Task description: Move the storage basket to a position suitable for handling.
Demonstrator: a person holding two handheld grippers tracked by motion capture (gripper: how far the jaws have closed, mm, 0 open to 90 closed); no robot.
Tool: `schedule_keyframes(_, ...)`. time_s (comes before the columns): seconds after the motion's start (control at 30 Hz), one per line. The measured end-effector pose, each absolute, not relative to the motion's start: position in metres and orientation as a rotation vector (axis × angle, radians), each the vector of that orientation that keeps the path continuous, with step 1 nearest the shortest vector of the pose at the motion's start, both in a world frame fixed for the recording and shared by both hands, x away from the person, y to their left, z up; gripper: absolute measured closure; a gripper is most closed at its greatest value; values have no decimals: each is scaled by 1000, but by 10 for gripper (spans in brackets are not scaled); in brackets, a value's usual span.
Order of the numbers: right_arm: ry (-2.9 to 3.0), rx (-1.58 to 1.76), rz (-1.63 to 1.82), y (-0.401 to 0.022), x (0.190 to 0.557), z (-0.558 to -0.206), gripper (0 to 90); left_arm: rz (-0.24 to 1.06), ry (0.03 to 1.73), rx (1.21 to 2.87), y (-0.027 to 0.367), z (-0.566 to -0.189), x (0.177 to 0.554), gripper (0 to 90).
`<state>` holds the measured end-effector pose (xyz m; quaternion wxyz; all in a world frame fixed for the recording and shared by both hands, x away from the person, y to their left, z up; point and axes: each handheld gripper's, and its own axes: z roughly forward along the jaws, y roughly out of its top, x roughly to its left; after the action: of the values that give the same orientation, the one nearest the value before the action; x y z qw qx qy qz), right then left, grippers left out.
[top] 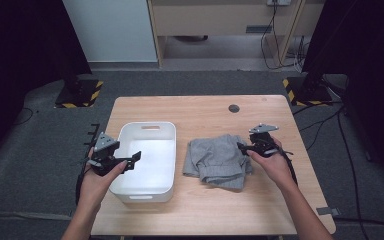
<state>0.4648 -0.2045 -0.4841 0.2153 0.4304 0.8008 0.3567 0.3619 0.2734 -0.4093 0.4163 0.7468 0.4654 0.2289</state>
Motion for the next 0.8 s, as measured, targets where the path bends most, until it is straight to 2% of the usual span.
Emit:
schedule_keyframes(0.27, 2242, 1235, 974, -204, 475, -492, 347, 557, 1120, 1877, 250, -399, 360, 91)
schedule_keyframes(0.5, 2282, 1289, 962, -197, 484, -506, 292, 521, 1044, 1913, 217, -394, 358, 91)
schedule_keyframes(0.8, 2320, 1299, 961, -191, 487, -516, 326, 495, 1013, 1942, 192, -397, 362, 91)
